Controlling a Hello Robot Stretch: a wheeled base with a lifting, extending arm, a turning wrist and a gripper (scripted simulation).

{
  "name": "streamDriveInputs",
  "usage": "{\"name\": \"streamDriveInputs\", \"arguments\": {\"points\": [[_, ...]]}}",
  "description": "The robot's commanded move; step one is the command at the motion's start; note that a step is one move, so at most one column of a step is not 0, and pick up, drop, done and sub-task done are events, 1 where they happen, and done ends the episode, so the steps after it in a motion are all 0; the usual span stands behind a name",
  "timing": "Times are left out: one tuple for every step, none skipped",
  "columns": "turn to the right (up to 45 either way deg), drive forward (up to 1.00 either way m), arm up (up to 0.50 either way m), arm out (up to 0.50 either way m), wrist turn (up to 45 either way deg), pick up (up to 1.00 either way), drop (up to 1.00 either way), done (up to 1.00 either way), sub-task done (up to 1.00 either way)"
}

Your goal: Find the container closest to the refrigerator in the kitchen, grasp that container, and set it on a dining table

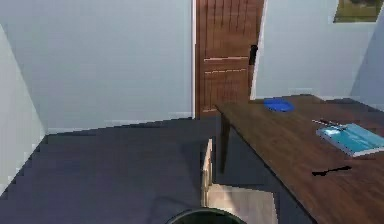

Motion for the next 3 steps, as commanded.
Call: {"name": "streamDriveInputs", "arguments": {"points": [[45.0, 0.0, 0.0, 0.0, 0.0, 0.0, 0.0, 0.0, 0.0], [45.0, 0.0, 0.0, 0.0, 0.0, 0.0, 0.0, 0.0, 0.0], [6.0, 0.0, 0.0, 0.0, 0.0, 0.0, 0.0, 0.0, 0.0]]}}
